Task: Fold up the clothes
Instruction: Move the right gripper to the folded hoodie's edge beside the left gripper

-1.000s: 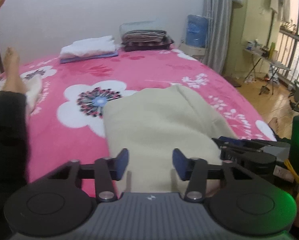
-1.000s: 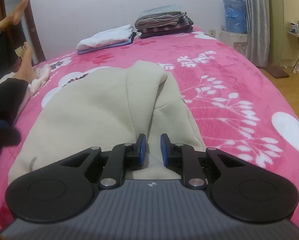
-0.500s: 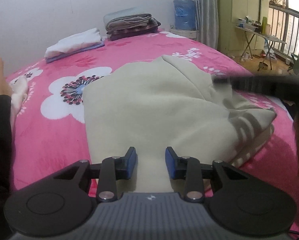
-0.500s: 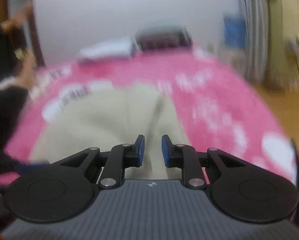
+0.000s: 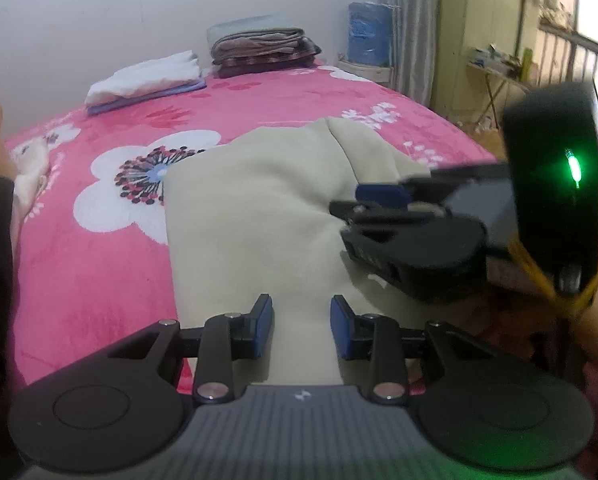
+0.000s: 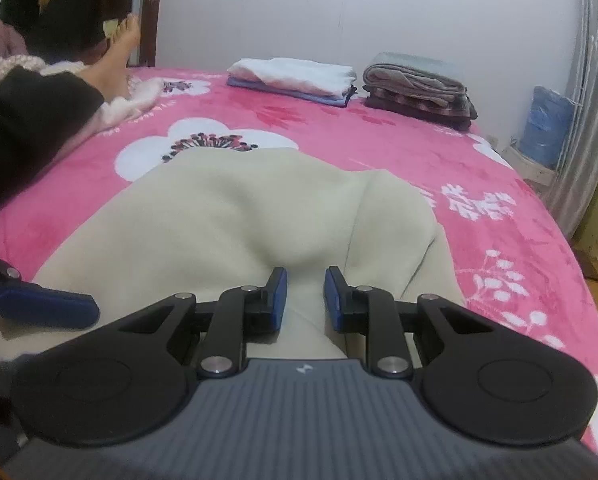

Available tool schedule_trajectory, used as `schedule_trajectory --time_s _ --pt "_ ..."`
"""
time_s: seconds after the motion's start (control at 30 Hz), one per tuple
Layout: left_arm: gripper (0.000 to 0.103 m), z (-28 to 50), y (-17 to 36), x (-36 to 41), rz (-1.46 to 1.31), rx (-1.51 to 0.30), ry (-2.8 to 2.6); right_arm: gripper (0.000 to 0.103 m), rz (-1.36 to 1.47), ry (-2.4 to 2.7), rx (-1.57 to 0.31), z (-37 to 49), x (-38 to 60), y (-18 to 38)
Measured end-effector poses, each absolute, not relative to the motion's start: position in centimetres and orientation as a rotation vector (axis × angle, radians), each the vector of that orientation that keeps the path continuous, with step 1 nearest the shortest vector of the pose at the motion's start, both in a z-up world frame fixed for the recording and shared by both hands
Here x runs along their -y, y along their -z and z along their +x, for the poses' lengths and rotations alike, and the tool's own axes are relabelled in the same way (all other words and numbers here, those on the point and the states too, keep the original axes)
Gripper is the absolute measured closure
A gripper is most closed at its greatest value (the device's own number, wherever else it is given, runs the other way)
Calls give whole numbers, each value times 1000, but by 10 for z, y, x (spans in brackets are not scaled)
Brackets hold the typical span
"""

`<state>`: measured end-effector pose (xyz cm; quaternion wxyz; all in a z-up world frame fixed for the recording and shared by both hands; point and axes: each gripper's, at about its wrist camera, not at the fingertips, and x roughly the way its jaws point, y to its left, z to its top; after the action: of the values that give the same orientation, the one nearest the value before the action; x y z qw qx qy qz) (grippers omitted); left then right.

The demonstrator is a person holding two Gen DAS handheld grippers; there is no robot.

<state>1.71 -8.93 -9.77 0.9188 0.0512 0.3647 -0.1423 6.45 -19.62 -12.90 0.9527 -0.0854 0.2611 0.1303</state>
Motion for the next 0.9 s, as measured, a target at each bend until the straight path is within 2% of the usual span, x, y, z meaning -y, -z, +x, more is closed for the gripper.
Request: schedule_trajectory --time_s 0.27,0.43,0.6,0.73,0.8,0.9 --pt "71 60 70 89 78 -663 252 83 -89 -280 -536 63 207 128" --pt "71 87 111 83 36 -680 267 83 -84 -285 -550 65 207 127" --pt "70 89 110 74 -33 -692 277 83 -86 -292 -571 68 207 123" --pt "70 97 110 58 -178 -718 293 82 -249 -315 -642 82 191 99" --pt "69 98 110 54 -193 -721 301 82 -362 -314 -598 83 181 90" --pt "69 94 111 64 -109 -700 294 81 -302 -276 -560 99 191 75"
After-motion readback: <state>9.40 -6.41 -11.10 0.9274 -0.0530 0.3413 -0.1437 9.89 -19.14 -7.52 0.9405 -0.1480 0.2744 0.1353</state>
